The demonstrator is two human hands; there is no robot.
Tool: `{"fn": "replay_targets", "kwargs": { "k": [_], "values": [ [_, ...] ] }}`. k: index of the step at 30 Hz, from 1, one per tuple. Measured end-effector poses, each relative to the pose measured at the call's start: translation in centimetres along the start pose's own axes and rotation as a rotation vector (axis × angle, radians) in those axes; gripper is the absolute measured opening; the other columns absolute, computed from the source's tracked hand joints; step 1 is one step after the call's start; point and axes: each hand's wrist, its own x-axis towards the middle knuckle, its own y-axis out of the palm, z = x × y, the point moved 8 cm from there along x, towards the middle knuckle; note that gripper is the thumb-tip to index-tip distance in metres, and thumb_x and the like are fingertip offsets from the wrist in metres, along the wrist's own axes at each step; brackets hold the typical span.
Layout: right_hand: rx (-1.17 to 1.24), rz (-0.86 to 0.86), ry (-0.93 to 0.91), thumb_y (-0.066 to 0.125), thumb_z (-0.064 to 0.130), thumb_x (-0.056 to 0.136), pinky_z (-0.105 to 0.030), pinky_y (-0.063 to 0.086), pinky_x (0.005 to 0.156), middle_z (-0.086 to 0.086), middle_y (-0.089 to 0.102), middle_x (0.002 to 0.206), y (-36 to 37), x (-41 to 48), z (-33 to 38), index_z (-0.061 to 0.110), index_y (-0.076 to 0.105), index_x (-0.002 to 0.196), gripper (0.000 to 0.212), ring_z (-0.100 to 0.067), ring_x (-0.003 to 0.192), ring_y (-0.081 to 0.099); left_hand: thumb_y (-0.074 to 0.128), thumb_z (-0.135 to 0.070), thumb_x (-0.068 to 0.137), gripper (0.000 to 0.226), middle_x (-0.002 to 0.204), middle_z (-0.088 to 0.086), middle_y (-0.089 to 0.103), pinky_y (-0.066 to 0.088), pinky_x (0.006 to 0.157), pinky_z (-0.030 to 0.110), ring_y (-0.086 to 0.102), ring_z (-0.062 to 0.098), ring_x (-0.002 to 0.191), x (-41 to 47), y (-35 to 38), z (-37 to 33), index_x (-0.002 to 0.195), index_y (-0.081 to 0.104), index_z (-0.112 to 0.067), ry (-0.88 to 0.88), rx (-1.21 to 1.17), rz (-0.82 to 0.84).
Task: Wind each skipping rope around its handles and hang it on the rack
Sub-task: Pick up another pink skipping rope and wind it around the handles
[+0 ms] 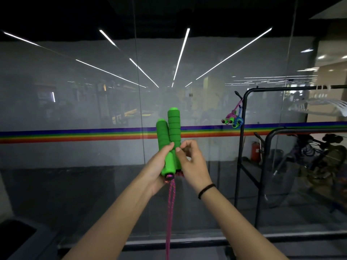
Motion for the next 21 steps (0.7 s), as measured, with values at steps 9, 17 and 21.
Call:
{"fn": "replay_targets", "kwargs": {
  "k": [9, 17, 21],
  "values": [
    [0.328, 0.252, 0.208, 0.057, 0.021, 0.089, -0.014, 0.046, 0.055, 0.006, 0.051, 0.077, 3.0, -1.2, -0.6, 0.017, 0.033, 0.085, 0.024, 0.003, 0.06, 0.055, 0.017, -0.093, 0.06, 0.086, 0.124, 0.005, 0.056, 0.039, 0.105, 0.047, 0.052, 0.022, 0.119, -0.8, -3.5, -1.7, 0.119, 0.053, -0.041, 0.303, 0.605, -0.238],
    [0.573, 0.419, 0.389, 0.065, 0.007, 0.065, -0.029, 0.057, 0.056, -0.003, 0.069, 0.072, 3.9, -2.0, -2.5, 0.009, 0.044, 0.096, 0.038, -0.015, 0.059, 0.066, 0.023, -0.098, 0.05, 0.114, 0.143, 0.003, 0.032, 0.027, 0.113, 0.049, 0.032, 0.02, 0.136, -1.6, -4.5, -0.9, 0.142, 0.015, -0.031, 0.293, 0.717, -0.162],
    [0.321, 0.505, 0.411, 0.069, 0.011, 0.063, -0.03, 0.054, 0.062, -0.006, 0.061, 0.081, 3.5, -1.9, -3.5, 0.013, 0.042, 0.094, 0.04, -0.014, 0.064, 0.063, 0.041, -0.077, 0.07, 0.099, 0.152, 0.0, 0.015, 0.014, 0.116, 0.041, 0.013, 0.019, 0.141, -5.1, -4.8, -6.7, 0.147, 0.006, -0.025, 0.747, 1.078, -0.344]
  ]
}}
